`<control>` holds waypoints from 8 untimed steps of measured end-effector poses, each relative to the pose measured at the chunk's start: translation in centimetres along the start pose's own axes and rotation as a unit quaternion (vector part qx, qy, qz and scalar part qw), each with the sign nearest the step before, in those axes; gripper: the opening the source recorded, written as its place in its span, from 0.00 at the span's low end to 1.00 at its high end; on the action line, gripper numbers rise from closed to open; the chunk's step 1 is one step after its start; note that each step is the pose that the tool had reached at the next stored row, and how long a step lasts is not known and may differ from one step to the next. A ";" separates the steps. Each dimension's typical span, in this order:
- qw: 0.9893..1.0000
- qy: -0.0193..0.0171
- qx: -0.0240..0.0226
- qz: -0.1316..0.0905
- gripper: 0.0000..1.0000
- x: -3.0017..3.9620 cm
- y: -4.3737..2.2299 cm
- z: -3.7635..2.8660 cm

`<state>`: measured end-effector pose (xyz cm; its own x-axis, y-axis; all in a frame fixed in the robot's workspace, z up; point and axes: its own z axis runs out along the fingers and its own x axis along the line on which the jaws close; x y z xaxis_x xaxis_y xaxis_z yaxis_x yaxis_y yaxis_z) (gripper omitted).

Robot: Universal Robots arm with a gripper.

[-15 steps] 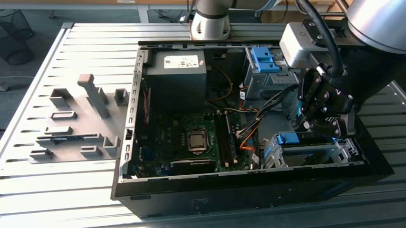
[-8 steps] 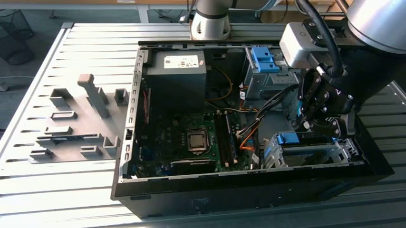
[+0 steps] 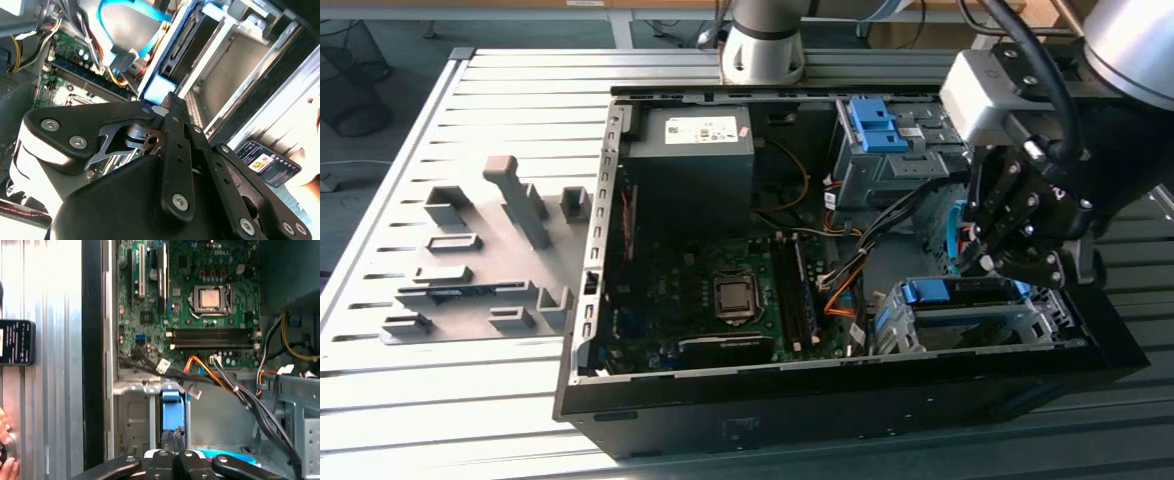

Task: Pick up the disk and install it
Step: 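Insert the first disk wire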

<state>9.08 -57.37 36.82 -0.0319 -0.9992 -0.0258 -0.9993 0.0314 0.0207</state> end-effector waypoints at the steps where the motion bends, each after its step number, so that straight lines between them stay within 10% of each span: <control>1: 1.000 0.000 0.000 0.000 0.11 -0.02 -0.31 0.00; 8: 1.000 -0.001 0.000 -0.002 0.11 -0.29 -2.29 0.17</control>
<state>11.38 -57.15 36.61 -0.0282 -0.9992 -0.0273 -0.9994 0.0276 0.0211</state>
